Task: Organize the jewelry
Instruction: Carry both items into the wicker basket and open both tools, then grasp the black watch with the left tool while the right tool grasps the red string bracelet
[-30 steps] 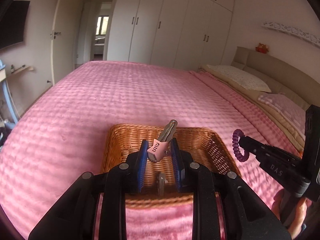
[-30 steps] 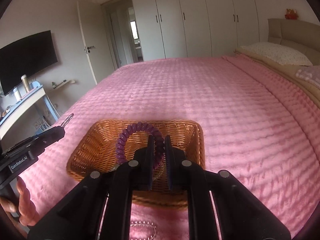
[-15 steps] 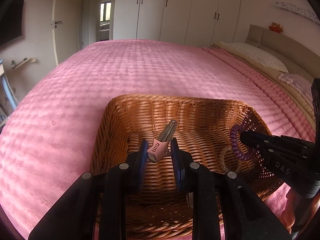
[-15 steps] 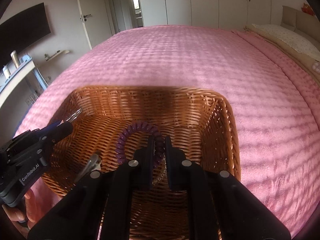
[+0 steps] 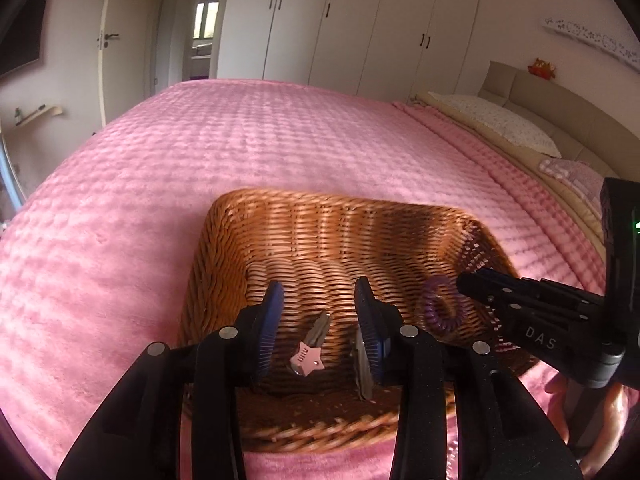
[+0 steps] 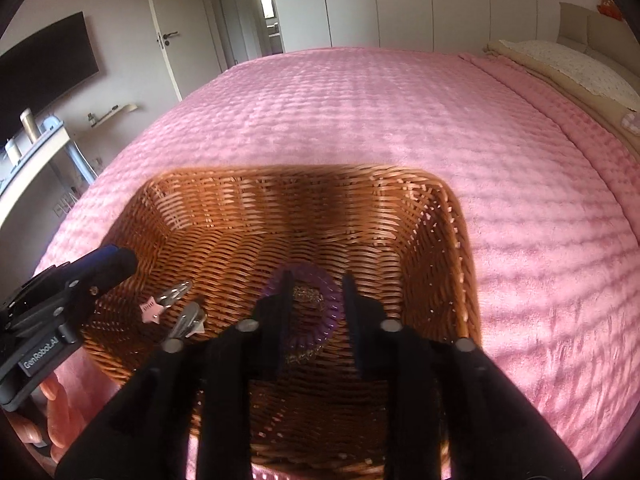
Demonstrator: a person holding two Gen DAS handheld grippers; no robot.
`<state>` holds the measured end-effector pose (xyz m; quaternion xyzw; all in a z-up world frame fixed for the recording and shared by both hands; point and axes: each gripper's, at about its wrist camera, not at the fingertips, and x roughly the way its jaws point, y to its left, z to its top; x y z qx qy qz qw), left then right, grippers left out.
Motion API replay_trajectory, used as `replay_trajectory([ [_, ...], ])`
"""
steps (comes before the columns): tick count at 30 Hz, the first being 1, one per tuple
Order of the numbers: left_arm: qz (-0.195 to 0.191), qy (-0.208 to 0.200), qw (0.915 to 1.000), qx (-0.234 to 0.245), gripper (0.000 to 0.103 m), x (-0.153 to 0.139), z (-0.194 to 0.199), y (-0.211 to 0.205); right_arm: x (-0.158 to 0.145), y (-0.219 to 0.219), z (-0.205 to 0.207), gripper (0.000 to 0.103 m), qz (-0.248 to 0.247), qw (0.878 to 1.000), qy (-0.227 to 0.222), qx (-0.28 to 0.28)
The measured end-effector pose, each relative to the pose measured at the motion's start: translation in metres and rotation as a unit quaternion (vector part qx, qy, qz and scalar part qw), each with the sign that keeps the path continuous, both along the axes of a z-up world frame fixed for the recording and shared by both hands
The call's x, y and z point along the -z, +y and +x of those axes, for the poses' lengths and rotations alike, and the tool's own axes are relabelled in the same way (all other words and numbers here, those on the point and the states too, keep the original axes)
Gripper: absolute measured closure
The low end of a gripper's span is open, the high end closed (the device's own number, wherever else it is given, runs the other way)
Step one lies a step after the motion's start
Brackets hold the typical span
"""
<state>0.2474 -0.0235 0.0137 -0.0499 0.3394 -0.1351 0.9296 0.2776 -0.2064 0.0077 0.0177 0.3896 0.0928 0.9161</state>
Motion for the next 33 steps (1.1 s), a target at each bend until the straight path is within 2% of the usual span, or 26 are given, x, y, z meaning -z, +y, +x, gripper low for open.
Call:
replay_trajectory([
  [5, -0.008, -0.031, 0.9994, 0.016, 0.066, -0.031, -0.044, 0.006, -0.023, -0.006, -0.033, 0.070, 0.002, 1.000, -0.023, -0.009],
  [9, -0.001, -0.055, 0.9980, 0.032, 0.066, -0.048, -0.096, 0.015, -0.045, -0.016, -0.084, 0.070, 0.018, 0.998, -0.052, -0.017],
  [14, -0.011, -0.050, 0.9982, 0.033, 0.066, -0.050, -0.155, 0.035, -0.053, -0.022, -0.145, 0.070, 0.026, 0.997, -0.075, -0.021],
  [18, -0.042, -0.023, 0.9984, 0.029, 0.066, -0.034, -0.190, 0.048, -0.043, -0.019, -0.188, 0.070, 0.005, 0.996, -0.091, -0.022],
  [21, -0.056, 0.003, 0.9976, 0.041, 0.067, -0.014, -0.212, 0.044, -0.026, -0.022, -0.207, 0.070, 0.004, 0.996, -0.084, -0.021],
  [24, -0.052, 0.030, 0.9964, 0.059, 0.068, 0.008, -0.223, 0.030, -0.002, -0.026, -0.217, 0.071, 0.004, 0.998, -0.054, -0.021],
  [26, -0.053, 0.047, 0.9954, 0.064, 0.068, 0.023, -0.227, 0.022, 0.014, -0.030, -0.217, 0.076, 0.007, 0.999, -0.033, -0.022],
  [33, -0.078, 0.108, 0.9881, 0.076, 0.068, 0.060, -0.212, 0.009, 0.049, -0.026, -0.212, 0.078, 0.008, 0.999, 0.020, -0.039],
])
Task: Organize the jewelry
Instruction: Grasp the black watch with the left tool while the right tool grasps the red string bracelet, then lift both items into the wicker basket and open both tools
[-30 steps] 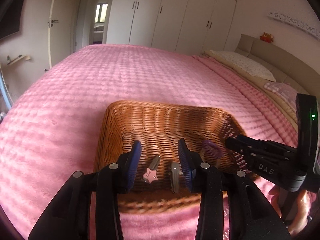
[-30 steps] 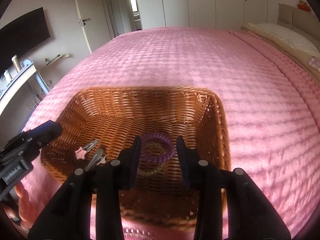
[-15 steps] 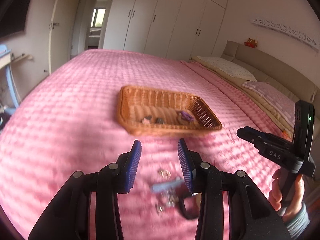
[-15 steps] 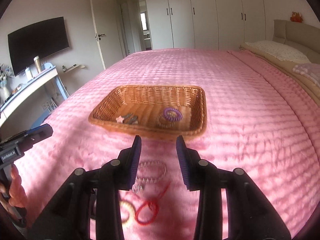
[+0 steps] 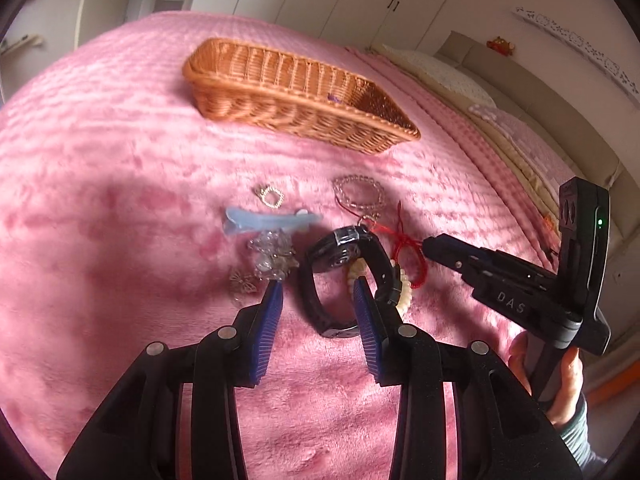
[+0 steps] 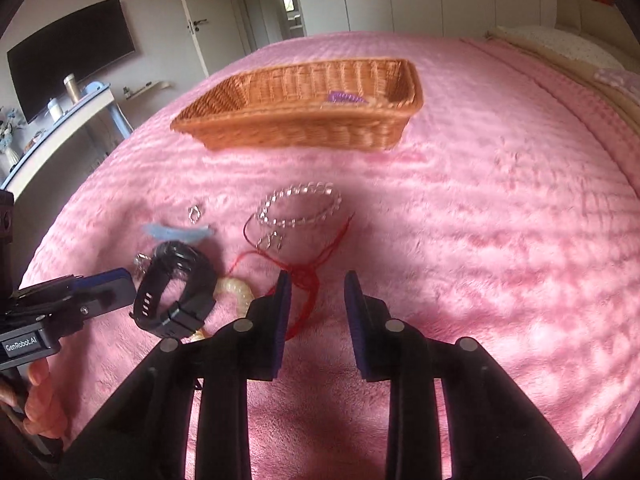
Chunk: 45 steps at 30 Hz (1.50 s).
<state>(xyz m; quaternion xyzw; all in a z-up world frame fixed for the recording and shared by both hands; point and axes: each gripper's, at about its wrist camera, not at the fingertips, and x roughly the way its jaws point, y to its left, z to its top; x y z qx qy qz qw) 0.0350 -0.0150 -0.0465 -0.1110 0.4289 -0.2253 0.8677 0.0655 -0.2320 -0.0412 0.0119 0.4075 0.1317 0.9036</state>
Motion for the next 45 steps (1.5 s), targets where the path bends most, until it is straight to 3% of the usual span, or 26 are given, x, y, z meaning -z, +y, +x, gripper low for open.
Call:
replay_trajectory([
  [6, 0.010, 0.018, 0.9997, -0.010, 0.073, 0.010, 0.013, -0.009, 0.012, 0.014, 0.003, 0.078, -0.030, 0.999, 0.013, -0.010],
  [10, 0.028, 0.015, 0.9994, -0.017, 0.075, 0.012, 0.015, -0.016, 0.016, 0.022, 0.007, 0.094, -0.050, 0.999, 0.013, -0.012],
  [12, 0.043, 0.012, 0.9988, -0.019, 0.081, 0.013, 0.015, -0.019, 0.015, 0.022, 0.005, 0.100, -0.055, 0.998, 0.009, -0.007],
  [16, 0.050, 0.011, 0.9985, -0.020, 0.095, 0.012, 0.013, -0.017, 0.011, 0.008, 0.004, 0.100, -0.051, 0.999, 0.006, 0.016],
  [25, 0.063, 0.009, 0.9977, -0.020, 0.096, 0.003, -0.018, 0.000, 0.013, -0.002, -0.001, 0.099, -0.040, 0.999, 0.008, 0.011],
  [28, 0.078, -0.002, 0.9966, -0.026, 0.082, 0.002, -0.022, -0.004, 0.012, -0.003, -0.001, 0.099, -0.035, 0.999, 0.010, 0.010],
  [36, 0.080, 0.003, 0.9964, -0.029, 0.081, 0.011, -0.007, -0.012, 0.015, -0.009, 0.003, 0.097, -0.017, 1.000, 0.022, 0.008],
  [40, 0.086, -0.005, 0.9957, -0.035, 0.093, 0.013, -0.009, -0.013, 0.016, -0.005, 0.004, 0.096, -0.026, 0.999, 0.022, 0.007],
  [45, 0.074, -0.016, 0.9964, -0.037, 0.099, 0.012, -0.011, -0.011, 0.015, 0.000, 0.002, 0.100, -0.042, 0.999, 0.008, 0.008],
])
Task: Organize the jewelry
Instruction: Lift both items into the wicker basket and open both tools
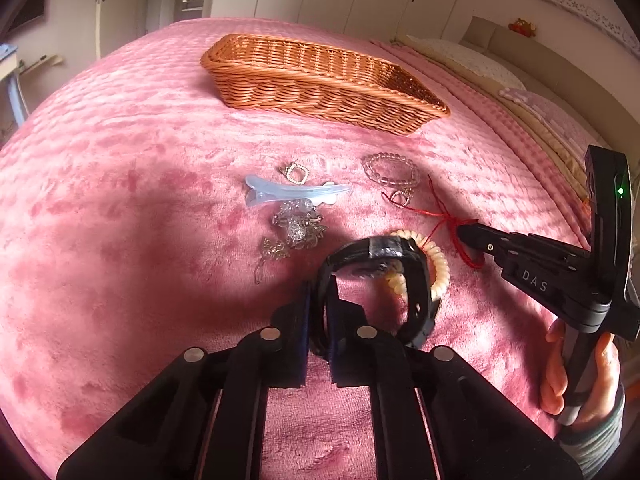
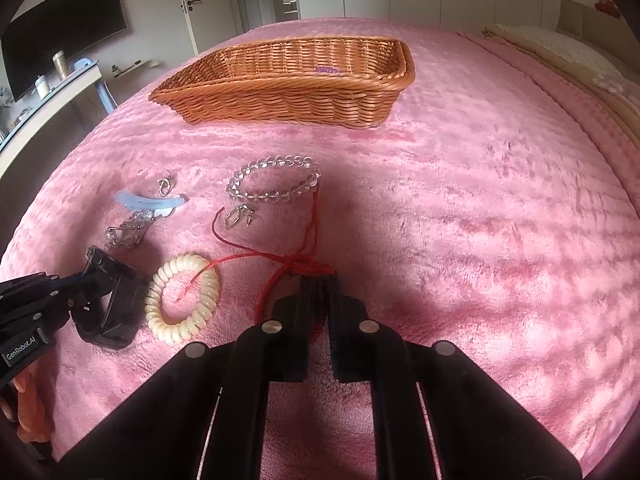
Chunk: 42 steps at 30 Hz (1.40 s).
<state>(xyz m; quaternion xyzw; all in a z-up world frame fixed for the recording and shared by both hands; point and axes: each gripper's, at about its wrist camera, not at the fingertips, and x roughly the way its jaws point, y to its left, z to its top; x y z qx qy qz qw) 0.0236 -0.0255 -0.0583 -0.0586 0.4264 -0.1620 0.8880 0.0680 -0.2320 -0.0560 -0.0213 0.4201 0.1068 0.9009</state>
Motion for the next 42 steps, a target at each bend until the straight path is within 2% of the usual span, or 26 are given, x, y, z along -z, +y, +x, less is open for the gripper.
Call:
replay_trajectory([
  [11, -0.051, -0.054, 0.9972, -0.003, 0.099, -0.025, -0.015, 0.012, -0.032, -0.015, -0.020, 0.100, 0.048, 0.996, -0.081, 0.006],
  [14, -0.056, -0.070, 0.9959, -0.005, 0.099, -0.043, -0.013, 0.014, -0.050, -0.015, -0.024, 0.100, 0.058, 0.993, -0.103, 0.006],
  [18, -0.049, -0.098, 0.9940, -0.002, 0.099, -0.077, -0.001, 0.014, -0.091, -0.012, -0.024, 0.100, 0.061, 0.988, -0.140, 0.005],
  [23, -0.044, -0.136, 0.9897, -0.006, 0.099, -0.121, 0.033, 0.012, -0.138, -0.003, 0.010, 0.100, 0.056, 0.985, -0.160, 0.003],
  [27, -0.041, -0.152, 0.9873, -0.018, 0.099, -0.146, 0.077, 0.011, -0.156, 0.003, 0.052, 0.100, 0.055, 0.985, -0.163, 0.007],
  [33, -0.038, -0.147, 0.9876, -0.041, 0.099, -0.149, 0.150, 0.008, -0.151, 0.009, 0.131, 0.100, 0.070, 0.989, -0.129, 0.013],
  [38, -0.022, -0.118, 0.9909, -0.061, 0.099, -0.115, 0.212, 0.002, -0.117, 0.016, 0.190, 0.100, 0.077, 0.993, -0.083, 0.025],
  [42, -0.014, -0.091, 0.9931, -0.072, 0.099, -0.082, 0.244, 0.002, -0.087, 0.026, 0.223, 0.100, 0.073, 0.996, -0.048, 0.026],
])
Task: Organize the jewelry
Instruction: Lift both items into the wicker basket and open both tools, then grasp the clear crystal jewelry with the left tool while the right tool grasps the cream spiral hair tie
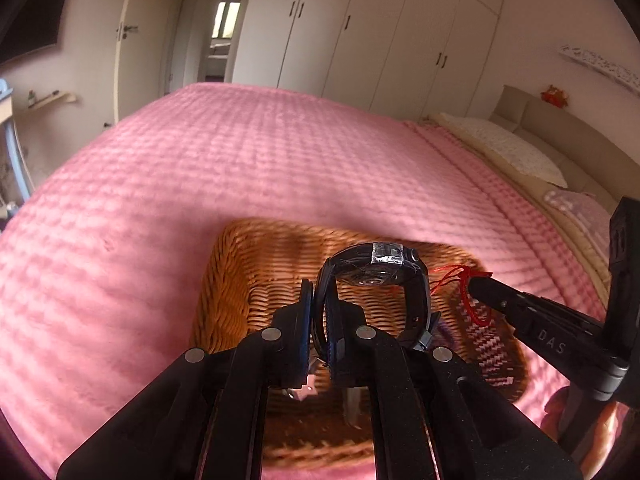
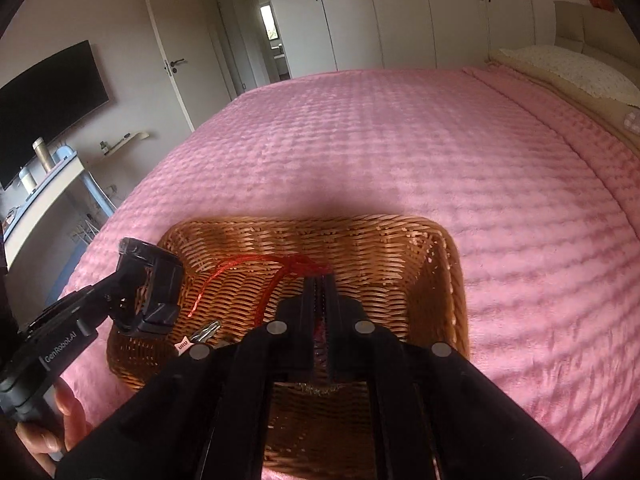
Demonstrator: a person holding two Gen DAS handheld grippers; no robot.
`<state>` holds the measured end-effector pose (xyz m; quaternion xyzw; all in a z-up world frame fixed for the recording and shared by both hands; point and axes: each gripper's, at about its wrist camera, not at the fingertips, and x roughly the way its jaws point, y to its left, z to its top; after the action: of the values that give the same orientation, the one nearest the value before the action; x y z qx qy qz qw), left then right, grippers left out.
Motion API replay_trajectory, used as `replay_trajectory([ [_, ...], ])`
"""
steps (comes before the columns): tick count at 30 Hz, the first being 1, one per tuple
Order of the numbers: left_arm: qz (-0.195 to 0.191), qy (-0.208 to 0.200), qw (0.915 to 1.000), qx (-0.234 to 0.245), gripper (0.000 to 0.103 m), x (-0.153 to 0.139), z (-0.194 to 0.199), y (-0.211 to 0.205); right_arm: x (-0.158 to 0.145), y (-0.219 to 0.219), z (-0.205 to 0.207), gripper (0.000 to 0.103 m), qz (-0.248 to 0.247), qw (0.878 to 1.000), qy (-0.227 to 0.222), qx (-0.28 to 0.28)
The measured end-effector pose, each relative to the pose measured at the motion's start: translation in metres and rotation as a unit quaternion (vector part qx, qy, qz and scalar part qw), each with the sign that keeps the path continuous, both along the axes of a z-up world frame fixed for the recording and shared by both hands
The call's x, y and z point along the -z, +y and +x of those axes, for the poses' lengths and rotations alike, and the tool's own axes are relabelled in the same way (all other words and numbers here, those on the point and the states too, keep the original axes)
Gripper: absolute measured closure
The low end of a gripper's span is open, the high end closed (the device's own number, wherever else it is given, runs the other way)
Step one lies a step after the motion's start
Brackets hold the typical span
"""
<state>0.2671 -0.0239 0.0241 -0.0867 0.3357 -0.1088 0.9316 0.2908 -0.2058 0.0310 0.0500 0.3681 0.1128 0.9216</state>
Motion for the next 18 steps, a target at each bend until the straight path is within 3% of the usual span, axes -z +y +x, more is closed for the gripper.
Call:
replay_trajectory([
  [4, 0.047, 0.009, 0.9988, -0.003, 0.096, 0.019, 0.008, -0.007, 0.026, 0.008, 0.022, 0.100, 0.000, 0.999, 0.050, -0.003],
  [6, 0.044, 0.021, 0.9988, 0.002, 0.096, 0.027, 0.012, -0.008, 0.038, 0.010, 0.027, 0.100, -0.003, 0.997, 0.071, 0.001],
  [11, 0.041, 0.021, 0.9989, 0.010, 0.091, 0.029, 0.010, -0.008, 0.043, 0.010, 0.024, 0.098, 0.000, 0.997, 0.072, 0.005],
  [13, 0.041, 0.006, 0.9991, 0.012, 0.077, 0.021, 0.003, -0.009, 0.042, 0.007, 0.022, 0.084, 0.020, 0.996, 0.083, -0.002],
  [16, 0.037, -0.012, 0.9990, 0.021, 0.075, 0.007, -0.014, -0.009, 0.032, 0.003, 0.012, 0.060, 0.020, 0.997, 0.072, 0.003],
  [18, 0.032, -0.016, 0.9990, 0.027, 0.074, -0.002, -0.026, -0.007, 0.021, 0.003, -0.002, 0.060, 0.020, 0.998, 0.055, -0.001],
])
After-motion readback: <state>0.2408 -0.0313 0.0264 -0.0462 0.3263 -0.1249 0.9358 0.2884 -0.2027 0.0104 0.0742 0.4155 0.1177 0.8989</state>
